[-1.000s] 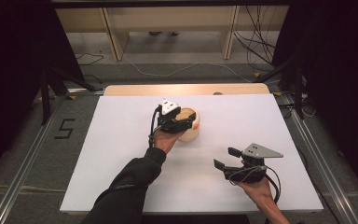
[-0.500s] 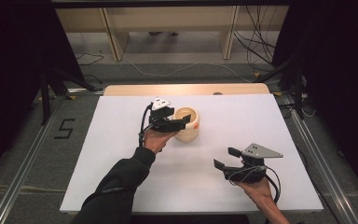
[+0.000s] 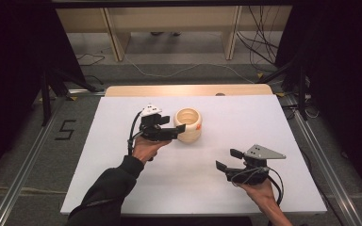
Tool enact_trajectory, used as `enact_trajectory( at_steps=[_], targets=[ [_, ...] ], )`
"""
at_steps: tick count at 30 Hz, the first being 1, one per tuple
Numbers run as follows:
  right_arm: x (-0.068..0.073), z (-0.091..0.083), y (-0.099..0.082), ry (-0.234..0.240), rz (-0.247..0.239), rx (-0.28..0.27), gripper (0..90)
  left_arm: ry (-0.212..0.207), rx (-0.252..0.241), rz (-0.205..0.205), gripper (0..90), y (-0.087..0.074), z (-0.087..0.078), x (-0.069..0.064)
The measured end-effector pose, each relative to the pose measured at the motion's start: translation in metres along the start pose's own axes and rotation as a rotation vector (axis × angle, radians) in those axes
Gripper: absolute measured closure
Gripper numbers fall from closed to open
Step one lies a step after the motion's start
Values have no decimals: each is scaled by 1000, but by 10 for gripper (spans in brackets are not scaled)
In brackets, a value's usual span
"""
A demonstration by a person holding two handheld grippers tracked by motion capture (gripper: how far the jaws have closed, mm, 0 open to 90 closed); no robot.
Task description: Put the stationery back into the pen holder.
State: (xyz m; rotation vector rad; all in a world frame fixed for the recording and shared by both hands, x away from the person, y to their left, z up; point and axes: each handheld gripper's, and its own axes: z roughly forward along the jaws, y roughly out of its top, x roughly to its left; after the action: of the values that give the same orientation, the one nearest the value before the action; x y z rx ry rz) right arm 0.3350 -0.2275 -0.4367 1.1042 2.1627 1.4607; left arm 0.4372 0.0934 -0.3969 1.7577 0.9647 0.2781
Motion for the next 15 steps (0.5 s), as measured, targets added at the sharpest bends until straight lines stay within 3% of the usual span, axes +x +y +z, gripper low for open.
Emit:
enact_trajectory(
  at_steps=[15],
  targets=[
    [2, 1, 0, 16, 1, 3, 246, -72, 28, 43, 195, -18, -29, -8]
  ],
)
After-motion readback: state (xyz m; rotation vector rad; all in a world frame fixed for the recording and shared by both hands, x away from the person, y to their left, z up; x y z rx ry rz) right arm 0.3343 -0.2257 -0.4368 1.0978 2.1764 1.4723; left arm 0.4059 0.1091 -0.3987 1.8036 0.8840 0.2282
